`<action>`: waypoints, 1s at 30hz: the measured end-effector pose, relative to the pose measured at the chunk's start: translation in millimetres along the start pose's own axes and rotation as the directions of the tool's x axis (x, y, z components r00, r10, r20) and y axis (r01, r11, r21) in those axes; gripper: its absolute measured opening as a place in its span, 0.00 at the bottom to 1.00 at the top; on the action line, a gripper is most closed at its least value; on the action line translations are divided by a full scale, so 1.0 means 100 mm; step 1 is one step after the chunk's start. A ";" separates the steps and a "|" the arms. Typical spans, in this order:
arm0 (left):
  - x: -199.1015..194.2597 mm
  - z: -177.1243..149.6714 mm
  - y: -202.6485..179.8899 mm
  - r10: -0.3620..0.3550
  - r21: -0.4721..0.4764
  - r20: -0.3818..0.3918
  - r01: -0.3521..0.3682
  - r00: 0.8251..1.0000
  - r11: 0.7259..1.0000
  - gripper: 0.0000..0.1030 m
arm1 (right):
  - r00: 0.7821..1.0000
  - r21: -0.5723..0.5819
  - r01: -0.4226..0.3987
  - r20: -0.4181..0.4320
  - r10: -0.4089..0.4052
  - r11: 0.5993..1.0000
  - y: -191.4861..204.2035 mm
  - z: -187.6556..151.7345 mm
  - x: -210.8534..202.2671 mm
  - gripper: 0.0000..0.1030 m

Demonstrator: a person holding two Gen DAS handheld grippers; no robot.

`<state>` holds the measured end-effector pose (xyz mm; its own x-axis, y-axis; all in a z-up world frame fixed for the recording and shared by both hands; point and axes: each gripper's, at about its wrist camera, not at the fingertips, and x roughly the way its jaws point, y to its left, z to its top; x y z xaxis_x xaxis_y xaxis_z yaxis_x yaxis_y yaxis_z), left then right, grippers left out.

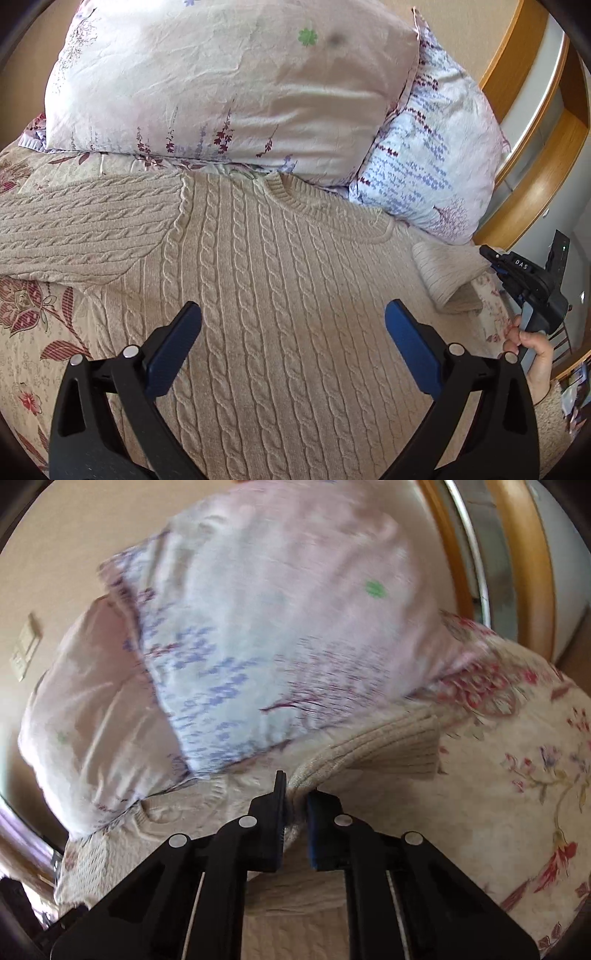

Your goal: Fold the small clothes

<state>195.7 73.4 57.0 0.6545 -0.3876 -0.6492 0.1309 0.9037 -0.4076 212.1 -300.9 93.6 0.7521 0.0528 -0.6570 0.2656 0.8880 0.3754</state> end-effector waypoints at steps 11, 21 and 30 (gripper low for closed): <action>0.01 0.06 0.26 -0.158 -0.176 0.023 0.160 0.987 0.971 0.82 | 0.804 -0.216 -0.481 -0.496 0.329 0.850 1.60 -0.93 0.57 0.40; 0.50 0.11 0.16 -0.204 -0.253 -0.139 0.165 0.969 0.953 0.58 | 0.888 0.274 -0.316 -0.250 0.385 0.908 0.14 -0.49 -0.03 0.56; 0.73 0.19 0.20 -0.174 -0.351 -0.213 0.091 0.961 0.932 0.57 | 0.962 0.556 -0.094 -0.163 0.220 0.826 -0.93 -0.50 -0.12 0.55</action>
<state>259.7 66.3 13.7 0.4481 -0.5689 -0.6896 -0.0800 0.7428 -0.6648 148.8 -361.2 33.8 0.6836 0.3201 -0.6559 0.4836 0.4744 0.7356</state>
